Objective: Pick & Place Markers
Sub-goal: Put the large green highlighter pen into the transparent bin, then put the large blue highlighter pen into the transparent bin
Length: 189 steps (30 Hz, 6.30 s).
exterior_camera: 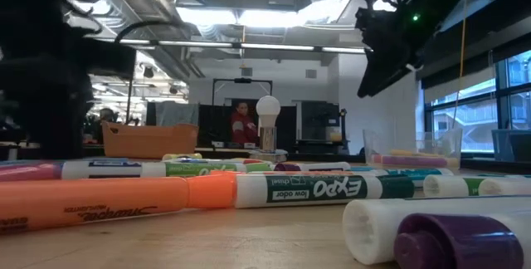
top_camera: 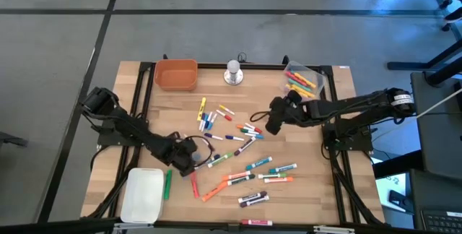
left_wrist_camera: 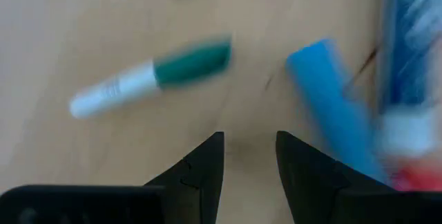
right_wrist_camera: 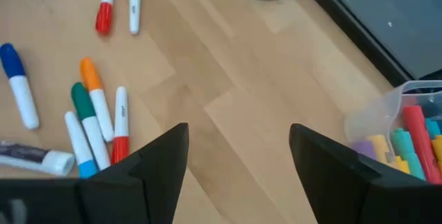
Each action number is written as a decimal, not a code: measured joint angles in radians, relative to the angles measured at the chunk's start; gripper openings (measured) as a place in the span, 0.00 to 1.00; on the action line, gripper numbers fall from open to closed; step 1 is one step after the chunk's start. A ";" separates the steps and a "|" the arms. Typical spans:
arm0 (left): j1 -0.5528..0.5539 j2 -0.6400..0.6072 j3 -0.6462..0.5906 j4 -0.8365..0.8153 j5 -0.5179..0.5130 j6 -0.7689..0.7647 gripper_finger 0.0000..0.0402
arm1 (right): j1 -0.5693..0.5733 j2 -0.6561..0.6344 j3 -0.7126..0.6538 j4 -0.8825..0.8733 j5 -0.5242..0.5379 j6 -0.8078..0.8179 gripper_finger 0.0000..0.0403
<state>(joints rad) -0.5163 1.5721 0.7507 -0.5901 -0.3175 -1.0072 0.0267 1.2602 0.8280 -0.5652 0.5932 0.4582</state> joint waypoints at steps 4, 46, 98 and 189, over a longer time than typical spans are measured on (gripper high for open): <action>0.001 0.003 0.004 0.004 0.057 -0.003 0.32 | 0.004 0.000 0.000 0.004 0.015 0.008 0.62; -0.063 -0.017 0.064 -0.195 0.448 -0.502 0.52 | 0.268 0.219 0.000 0.233 -0.037 0.163 0.62; 0.001 -0.047 0.080 -0.114 0.178 -0.315 0.22 | 0.268 0.218 0.000 0.231 0.026 0.160 0.62; 0.018 -0.006 0.085 0.443 -0.398 0.180 0.38 | 0.093 0.053 0.074 0.205 0.484 -0.269 0.16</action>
<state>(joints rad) -0.4982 1.5665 0.8356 -0.1469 -0.7157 -0.8274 0.1202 1.3130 0.9024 -0.3598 1.0775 0.1889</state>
